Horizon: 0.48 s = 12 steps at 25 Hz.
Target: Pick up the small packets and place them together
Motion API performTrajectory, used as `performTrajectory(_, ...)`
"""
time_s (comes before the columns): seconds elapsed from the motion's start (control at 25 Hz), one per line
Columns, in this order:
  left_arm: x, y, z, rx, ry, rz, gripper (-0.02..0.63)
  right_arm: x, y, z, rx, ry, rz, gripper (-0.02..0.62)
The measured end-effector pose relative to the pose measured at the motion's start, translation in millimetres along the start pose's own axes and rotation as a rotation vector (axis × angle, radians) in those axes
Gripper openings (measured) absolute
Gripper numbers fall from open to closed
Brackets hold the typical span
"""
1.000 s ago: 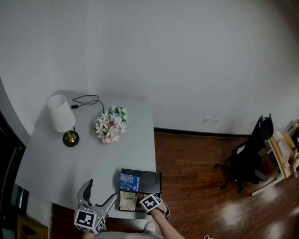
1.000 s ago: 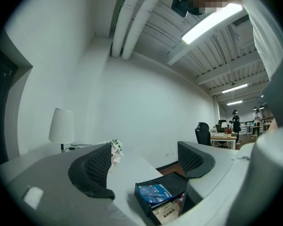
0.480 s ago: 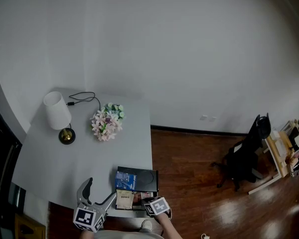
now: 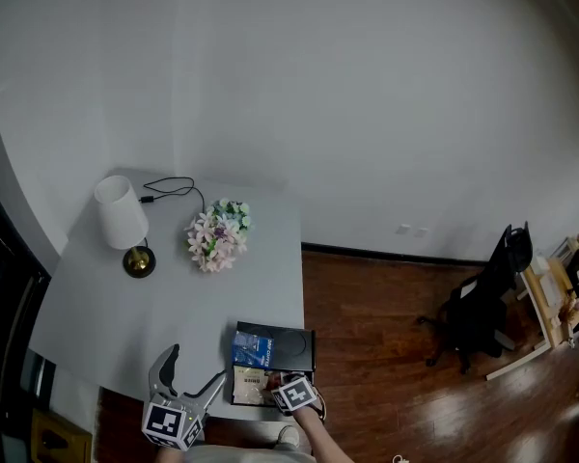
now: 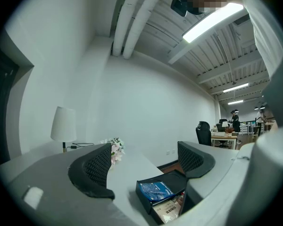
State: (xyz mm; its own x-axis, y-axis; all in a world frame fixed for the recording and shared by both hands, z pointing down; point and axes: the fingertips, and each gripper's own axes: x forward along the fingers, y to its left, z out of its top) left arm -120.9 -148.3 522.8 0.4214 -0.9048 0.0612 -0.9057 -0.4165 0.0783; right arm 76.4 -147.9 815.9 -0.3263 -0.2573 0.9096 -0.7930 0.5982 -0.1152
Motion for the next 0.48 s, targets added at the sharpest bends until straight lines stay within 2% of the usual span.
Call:
performTrajectory(0.08,-2.1,2.2,-1.3,0.000,0.001,0.003,0.436,7.4,1.3,1.4,-0.022,0.003,-0.003,0.333)
performTrajectory(0.16,-2.7,2.5,-2.8,-0.003,0.001,0.003,0.436,14.5,0.1,-1.4,-0.060,0.032,-0.018,0.327)
performTrajectory(0.2,-2.4,2.0,-3.3,-0.006,0.001,0.003,0.436,16.1,0.1,-0.5,-0.082,0.041,-0.027,0.289)
performTrajectory(0.28,-1.8,0.4,-3.3,-0.006,0.002,-0.001,0.437,15.5,-2.5,2.9,-0.119,0.045,-0.051,0.136)
performTrajectory(0.36,-1.4,-1.7,-4.1,-0.007,0.003,-0.005,0.437,13.8,-9.4,3.1,-0.114,0.032,-0.064,0.064)
performTrajectory(0.4,-1.1,-2.6,-4.7,-0.007,0.004,-0.008,0.436,13.8,-11.3,2.4,-0.097,0.020,-0.057,0.008)
performTrajectory(0.48,-0.3,-3.5,-5.4,-0.006,0.008,-0.012,0.437,14.1,-13.4,-2.7,-0.059,0.006,-0.042,0.003)
